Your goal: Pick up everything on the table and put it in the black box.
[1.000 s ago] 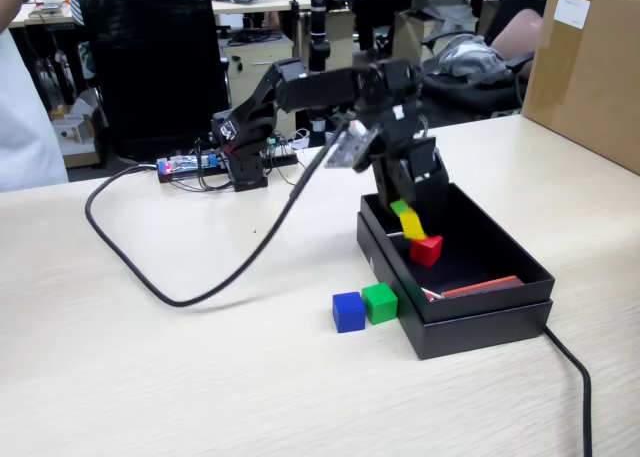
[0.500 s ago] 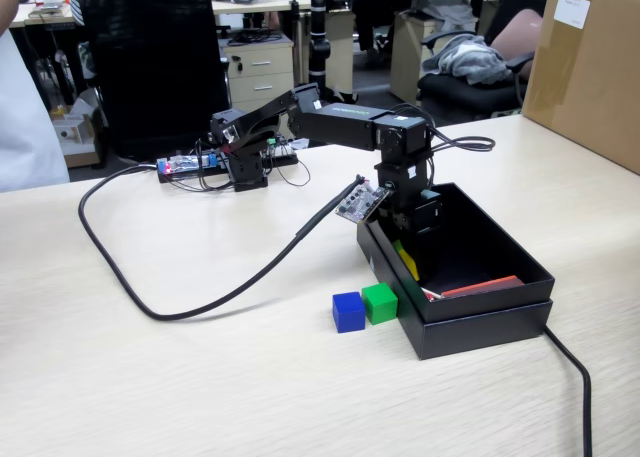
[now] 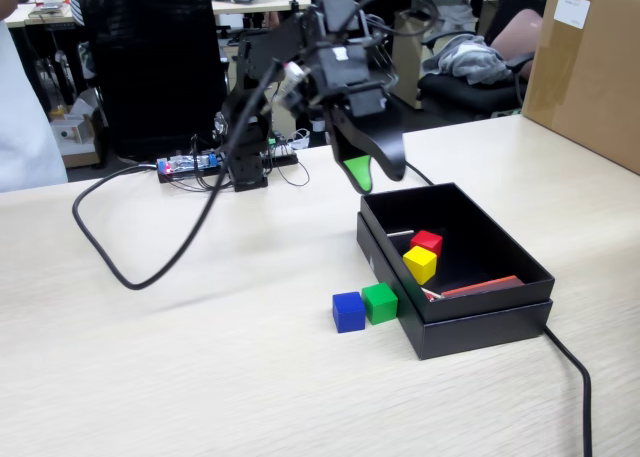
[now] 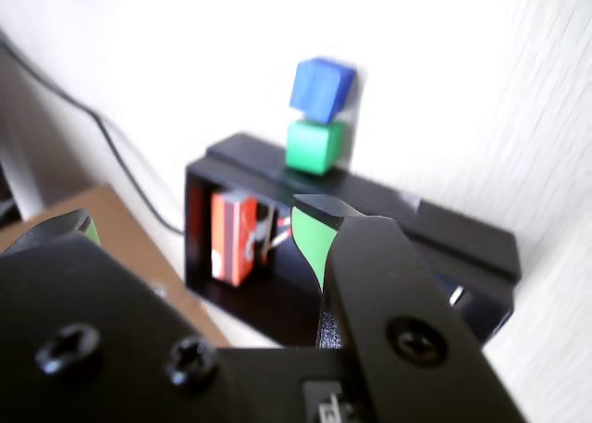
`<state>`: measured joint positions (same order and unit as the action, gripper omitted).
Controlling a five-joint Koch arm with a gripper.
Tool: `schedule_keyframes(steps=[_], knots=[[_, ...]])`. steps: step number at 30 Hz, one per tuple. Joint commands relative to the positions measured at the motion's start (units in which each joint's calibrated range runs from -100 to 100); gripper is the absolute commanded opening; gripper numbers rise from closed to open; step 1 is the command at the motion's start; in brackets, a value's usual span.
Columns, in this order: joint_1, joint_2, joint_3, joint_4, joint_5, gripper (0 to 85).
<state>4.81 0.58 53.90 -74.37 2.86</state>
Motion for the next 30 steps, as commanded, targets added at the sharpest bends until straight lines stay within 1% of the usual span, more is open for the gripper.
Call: schedule_keyframes(steps=[1,6,10,17,26,28,30], knots=[[-2.15,-1.1,-0.68,0.03,-1.42,43.0],[-3.37,16.11,5.57,0.12,-1.32,44.4],[-2.88,28.05,12.64,0.12,-1.07,44.4],[-1.61,35.05,13.1,0.12,-0.44,44.4],[-1.66,43.19,16.09,0.12,-0.29,44.3],[-1.76,44.8,16.18,0.12,-0.29,41.6],[-1.76,45.14,15.91,0.12,-0.29,32.3]])
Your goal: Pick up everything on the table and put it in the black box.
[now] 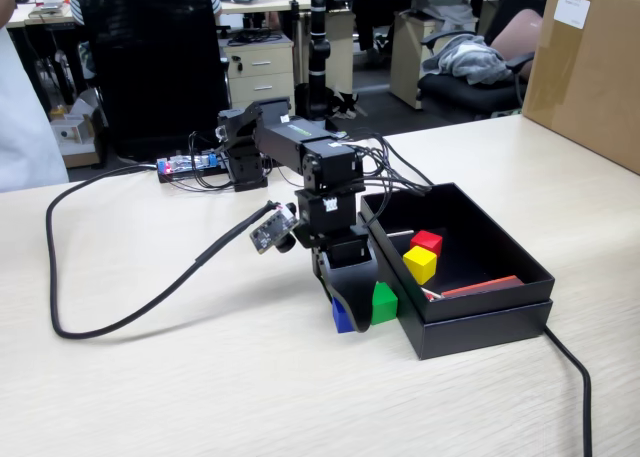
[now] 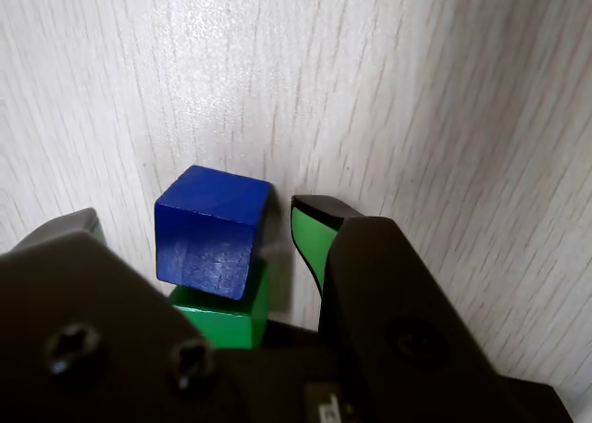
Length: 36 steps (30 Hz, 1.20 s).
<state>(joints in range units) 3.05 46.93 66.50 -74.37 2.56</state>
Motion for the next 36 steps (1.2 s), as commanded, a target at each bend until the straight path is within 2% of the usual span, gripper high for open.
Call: schedule_keyframes(steps=[1,2,3,5,10,16,20,23,30,34,36], knots=[[0.0,-1.31,3.31,0.12,0.0,26.6],[-0.2,-2.12,3.31,0.12,0.15,7.2],[-0.29,-3.04,2.95,0.12,0.2,3.6],[-0.59,-7.17,0.5,0.12,0.2,3.3],[-0.44,-31.38,-10.38,0.03,0.05,3.5],[4.79,-53.29,-13.1,0.03,-0.1,3.5],[11.18,-51.34,-11.92,0.03,1.22,3.6],[14.07,-39.64,-8.39,0.03,2.88,3.6],[14.85,-24.38,-6.21,0.03,3.96,4.1],[14.9,-21.74,-6.12,-0.14,4.84,4.5],[14.75,-21.39,-6.21,-0.49,4.79,10.5]])
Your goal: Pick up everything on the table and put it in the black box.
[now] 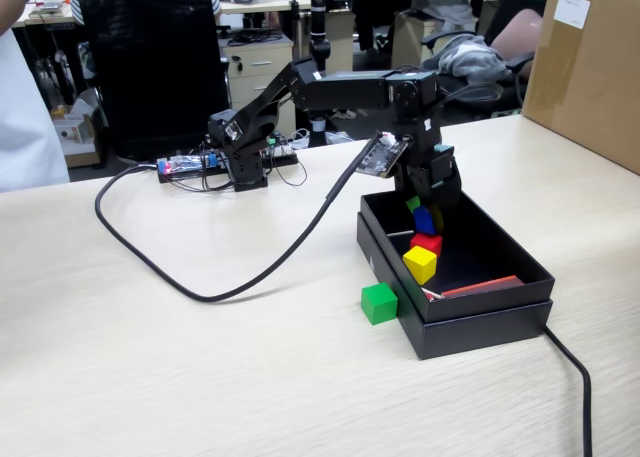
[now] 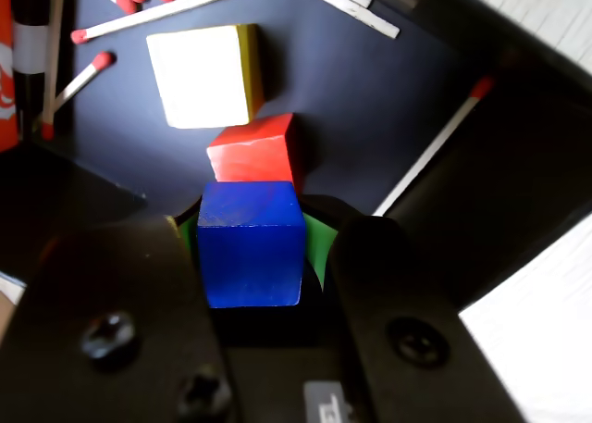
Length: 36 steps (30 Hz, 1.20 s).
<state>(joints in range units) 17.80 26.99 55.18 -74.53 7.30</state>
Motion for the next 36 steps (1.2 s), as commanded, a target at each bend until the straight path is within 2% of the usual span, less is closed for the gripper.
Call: schedule_keyframes(steps=[1,3,8,12,16,17,21,26,36], knots=[[0.0,-1.23,5.11,-1.89,0.05,20.1],[0.0,-1.46,4.93,-3.36,0.05,28.1],[-0.63,-5.59,3.12,-4.31,0.1,41.0],[-1.51,-14.31,2.57,-4.31,-0.1,41.0],[-4.44,-23.38,4.75,-4.22,-0.73,41.0],[-6.59,-24.06,6.02,-4.22,-1.07,40.8],[-9.62,-23.49,5.11,-4.22,-1.66,41.5],[-12.55,-9.72,8.74,-4.22,-2.49,44.1],[-11.62,12.54,19.53,-3.7,-2.3,44.3]])
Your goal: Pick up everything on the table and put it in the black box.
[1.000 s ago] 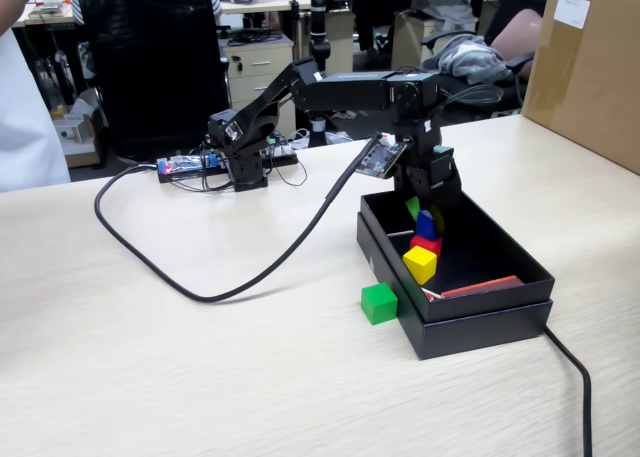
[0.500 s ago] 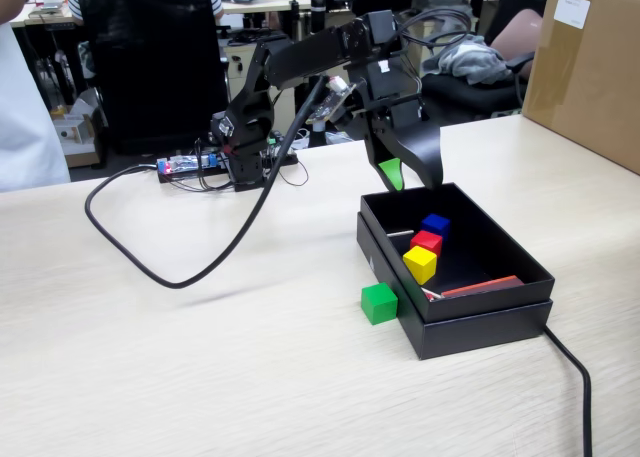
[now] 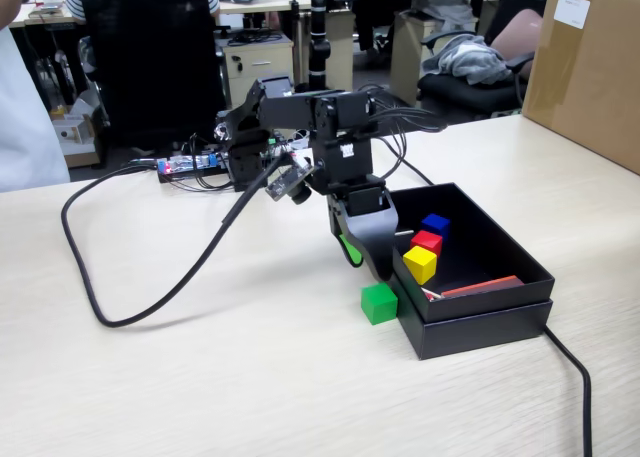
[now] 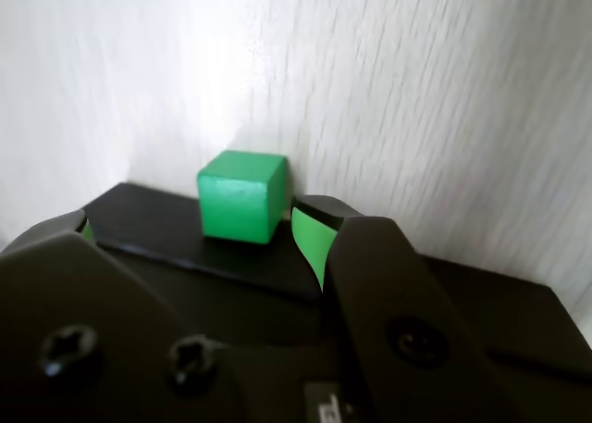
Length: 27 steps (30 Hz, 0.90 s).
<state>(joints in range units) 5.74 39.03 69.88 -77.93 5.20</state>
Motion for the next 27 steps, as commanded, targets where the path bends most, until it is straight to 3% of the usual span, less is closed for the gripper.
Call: schedule_keyframes(steps=[1,10,12,15,16,20,21,27], knots=[[0.54,1.65,5.37,-0.12,-0.2,44.3],[0.98,9.34,7.19,0.83,-0.29,43.0],[0.98,10.71,7.55,0.83,-0.34,35.2],[0.98,12.2,9.63,0.91,-0.29,5.5],[0.93,12.32,9.72,1.0,-0.29,1.9],[0.29,6.01,7.64,-0.47,-0.05,1.1],[-0.24,-5.81,3.11,-0.73,-0.05,0.9],[0.59,-31.17,-4.87,-0.73,-0.83,0.9]])
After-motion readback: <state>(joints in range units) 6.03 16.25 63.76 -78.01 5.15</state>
